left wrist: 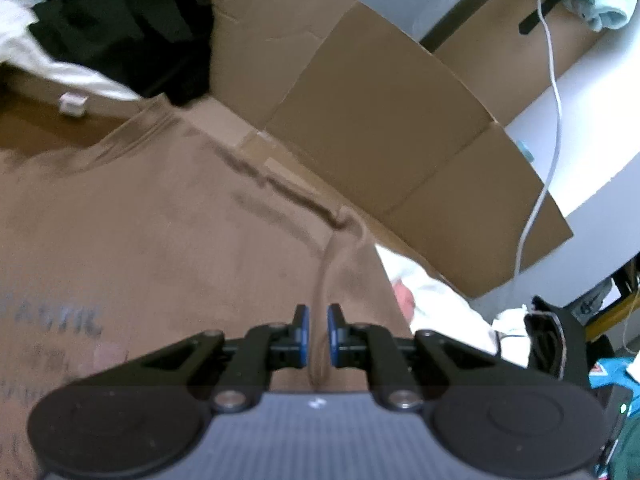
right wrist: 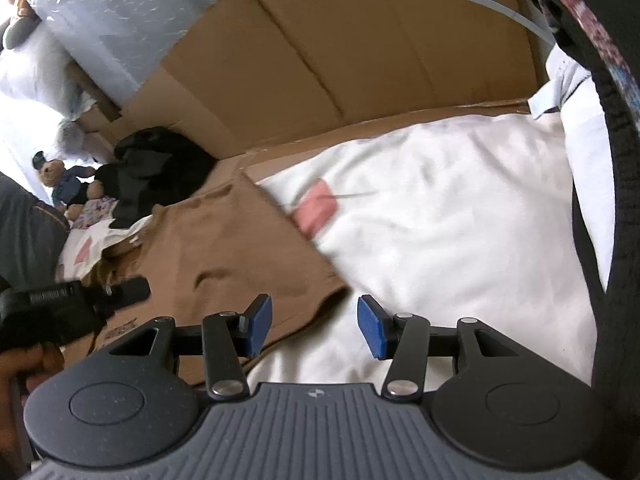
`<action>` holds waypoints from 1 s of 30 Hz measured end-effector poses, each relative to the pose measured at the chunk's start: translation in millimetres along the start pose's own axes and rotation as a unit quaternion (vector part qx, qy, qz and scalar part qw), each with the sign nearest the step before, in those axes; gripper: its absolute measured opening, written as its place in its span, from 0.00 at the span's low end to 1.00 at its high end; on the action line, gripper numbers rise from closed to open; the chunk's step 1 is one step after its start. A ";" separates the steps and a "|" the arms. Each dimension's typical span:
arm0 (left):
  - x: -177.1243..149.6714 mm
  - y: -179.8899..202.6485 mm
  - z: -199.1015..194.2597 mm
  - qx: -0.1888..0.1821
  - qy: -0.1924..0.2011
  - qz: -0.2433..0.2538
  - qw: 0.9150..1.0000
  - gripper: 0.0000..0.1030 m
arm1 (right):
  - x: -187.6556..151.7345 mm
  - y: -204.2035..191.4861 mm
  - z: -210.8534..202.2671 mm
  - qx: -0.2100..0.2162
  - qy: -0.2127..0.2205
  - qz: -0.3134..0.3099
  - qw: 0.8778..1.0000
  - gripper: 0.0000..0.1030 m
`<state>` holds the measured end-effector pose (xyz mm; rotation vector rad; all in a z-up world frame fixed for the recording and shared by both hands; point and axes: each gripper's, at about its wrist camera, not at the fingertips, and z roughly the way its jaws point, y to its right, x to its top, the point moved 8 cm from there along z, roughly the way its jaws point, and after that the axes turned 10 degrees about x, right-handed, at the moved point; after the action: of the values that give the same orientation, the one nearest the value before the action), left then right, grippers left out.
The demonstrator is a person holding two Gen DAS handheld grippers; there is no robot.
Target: Fold clothes
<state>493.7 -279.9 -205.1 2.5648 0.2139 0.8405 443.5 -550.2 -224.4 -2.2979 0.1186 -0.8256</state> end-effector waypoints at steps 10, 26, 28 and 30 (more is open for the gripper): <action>21.9 -0.2 32.2 -0.019 -0.010 -0.004 1.000 0.09 | 6.4 12.5 22.7 0.011 -0.008 0.007 1.000 0.32; 42.9 -3.7 69.0 -0.030 -0.036 -0.012 0.999 0.09 | 2.3 11.6 33.3 0.016 -0.020 -0.022 0.999 0.05; 42.7 -4.5 71.9 -0.030 -0.040 -0.017 0.999 0.09 | 6.6 6.5 31.7 0.028 -0.015 -0.021 0.999 0.04; 43.8 -4.7 73.1 -0.028 -0.040 -0.013 0.999 0.09 | 10.9 -3.4 28.1 0.043 -0.007 -0.033 0.999 0.04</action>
<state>572.3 -289.4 -237.0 2.5315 0.1969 0.7235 468.4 -534.7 -232.3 -2.2369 0.0004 -0.8325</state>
